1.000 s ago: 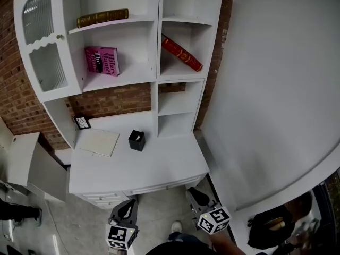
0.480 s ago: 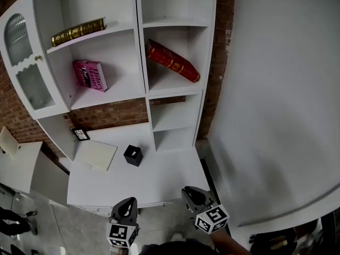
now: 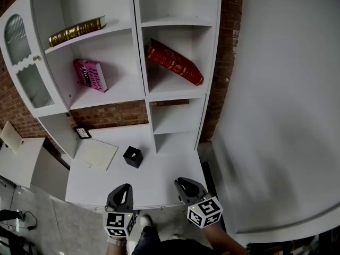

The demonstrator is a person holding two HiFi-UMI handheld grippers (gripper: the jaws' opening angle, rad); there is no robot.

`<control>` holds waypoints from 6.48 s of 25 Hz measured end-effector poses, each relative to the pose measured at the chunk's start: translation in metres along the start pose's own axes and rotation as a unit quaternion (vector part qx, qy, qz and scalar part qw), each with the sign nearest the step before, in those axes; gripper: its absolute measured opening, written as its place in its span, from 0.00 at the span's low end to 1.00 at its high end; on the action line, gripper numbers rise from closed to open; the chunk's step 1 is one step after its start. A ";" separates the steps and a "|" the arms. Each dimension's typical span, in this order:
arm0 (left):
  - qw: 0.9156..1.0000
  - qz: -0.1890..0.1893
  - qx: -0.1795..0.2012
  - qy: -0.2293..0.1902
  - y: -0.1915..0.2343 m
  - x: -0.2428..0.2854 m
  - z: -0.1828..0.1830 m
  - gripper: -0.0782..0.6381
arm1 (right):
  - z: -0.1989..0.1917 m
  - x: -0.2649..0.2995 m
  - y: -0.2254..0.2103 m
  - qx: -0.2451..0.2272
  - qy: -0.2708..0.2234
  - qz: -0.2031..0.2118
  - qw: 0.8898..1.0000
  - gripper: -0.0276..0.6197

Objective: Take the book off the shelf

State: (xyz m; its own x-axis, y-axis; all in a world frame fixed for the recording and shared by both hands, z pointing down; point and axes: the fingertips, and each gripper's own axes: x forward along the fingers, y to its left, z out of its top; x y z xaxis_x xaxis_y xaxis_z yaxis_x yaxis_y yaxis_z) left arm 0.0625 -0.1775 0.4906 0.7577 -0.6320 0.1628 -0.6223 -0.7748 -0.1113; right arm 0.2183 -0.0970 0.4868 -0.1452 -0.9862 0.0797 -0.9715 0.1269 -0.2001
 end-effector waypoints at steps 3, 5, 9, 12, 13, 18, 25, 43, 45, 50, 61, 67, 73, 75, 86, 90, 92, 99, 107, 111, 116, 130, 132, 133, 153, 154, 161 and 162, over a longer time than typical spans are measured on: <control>1.000 0.012 -0.003 0.002 0.009 0.016 0.012 0.12 | 0.011 0.014 -0.003 -0.003 -0.001 0.004 1.000 0.13; 1.000 0.022 -0.001 -0.001 0.018 0.028 0.023 0.12 | 0.019 0.023 -0.006 -0.003 -0.005 0.005 1.000 0.13; 0.998 0.047 0.023 -0.016 0.043 0.054 0.050 0.12 | 0.038 0.039 -0.013 -0.007 -0.022 -0.002 1.000 0.13; 0.997 0.060 0.036 -0.035 0.066 0.076 0.073 0.12 | 0.050 0.055 -0.018 -0.011 -0.029 -0.008 0.999 0.13; 0.997 0.062 0.038 -0.040 0.073 0.084 0.080 0.12 | 0.054 0.060 -0.019 -0.014 -0.029 -0.010 0.999 0.13; 0.994 0.079 0.048 -0.063 0.112 0.124 0.117 0.15 | 0.069 0.091 -0.025 -0.029 -0.031 -0.021 0.999 0.13; 0.986 0.125 0.033 -0.106 0.174 0.163 0.175 0.18 | 0.082 0.137 -0.030 -0.042 -0.029 -0.034 0.998 0.13; 0.976 0.189 0.032 -0.104 0.281 0.265 0.246 0.42 | 0.102 0.207 -0.037 -0.054 -0.034 -0.059 0.996 0.13; 0.974 0.197 0.032 -0.102 0.289 0.271 0.247 0.45 | 0.103 0.211 -0.039 -0.053 -0.034 -0.062 0.996 0.13; 0.973 0.207 0.041 -0.093 0.302 0.287 0.250 0.47 | 0.103 0.220 -0.041 -0.050 -0.035 -0.064 0.996 0.13; 0.975 0.207 0.042 -0.074 0.317 0.300 0.238 0.46 | 0.100 0.232 -0.039 -0.042 -0.036 -0.060 0.997 0.13; 0.974 0.211 0.048 -0.070 0.321 0.283 0.236 0.46 | 0.098 0.234 -0.030 -0.037 -0.037 -0.044 0.998 0.13; 0.970 0.229 0.046 -0.071 0.329 0.254 0.231 0.46 | 0.093 0.236 -0.015 -0.035 -0.032 -0.021 0.999 0.13; 0.967 0.239 0.046 -0.072 0.333 0.244 0.229 0.46 | 0.092 0.237 -0.009 -0.035 -0.031 -0.014 0.999 0.13; 0.961 0.259 0.044 -0.085 0.347 0.212 0.228 0.46 | 0.084 0.246 0.013 -0.031 -0.025 0.014 0.999 0.13; 0.962 0.254 0.052 -0.088 0.344 0.222 0.233 0.46 | 0.084 0.247 0.013 -0.032 -0.026 0.012 0.999 0.13; 0.961 0.256 0.051 -0.087 0.348 0.229 0.235 0.46 | 0.084 0.247 0.010 -0.033 -0.026 0.008 0.999 0.13; 0.963 0.252 0.037 -0.088 0.359 0.247 0.243 0.46 | 0.088 0.245 -0.006 -0.031 -0.031 -0.015 0.999 0.13; 0.962 0.259 0.028 -0.082 0.381 0.247 0.241 0.44 | 0.088 0.246 -0.004 -0.028 -0.036 -0.017 0.999 0.13; 0.963 0.258 0.018 -0.081 0.387 0.238 0.238 0.39 | 0.087 0.244 0.000 -0.026 -0.036 -0.014 0.999 0.13; 0.964 0.253 0.012 -0.080 0.388 0.220 0.234 0.33 | 0.083 0.238 0.009 -0.020 -0.033 -0.007 0.999 0.13; 0.959 0.263 0.032 -0.097 0.360 0.143 0.230 0.31 | 0.071 0.205 0.046 -0.014 -0.023 0.037 0.999 0.13; 0.959 0.264 0.033 -0.101 0.353 0.130 0.230 0.31 | 0.069 0.198 0.052 -0.014 -0.022 0.044 0.999 0.13; 0.958 0.265 0.034 -0.103 0.350 0.124 0.229 0.31 | 0.069 0.195 0.055 -0.015 -0.021 0.048 0.998 0.13; 0.946 0.284 0.059 -0.142 0.281 -0.032 0.199 0.31 | 0.021 0.134 0.141 -0.026 0.013 0.136 0.990 0.13; 0.946 0.285 0.059 -0.141 0.278 -0.040 0.196 0.31 | 0.020 0.132 0.146 -0.026 0.014 0.140 0.990 0.13; 0.946 0.292 0.069 -0.120 0.263 -0.084 0.164 0.31 | 0.004 0.119 0.182 -0.031 0.025 0.169 0.985 0.13; 0.946 0.293 0.068 -0.116 0.262 -0.091 0.158 0.31 | 0.001 0.117 0.187 -0.031 0.027 0.173 0.984 0.13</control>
State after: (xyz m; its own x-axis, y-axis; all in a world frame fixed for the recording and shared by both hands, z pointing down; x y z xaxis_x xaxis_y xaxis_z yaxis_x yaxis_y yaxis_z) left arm -0.1379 -0.3255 0.2913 0.3220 -0.9285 -0.1847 -0.9303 -0.2741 -0.2437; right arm 0.0200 -0.1892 0.4577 -0.4775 -0.8759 0.0698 -0.8714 0.4619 -0.1653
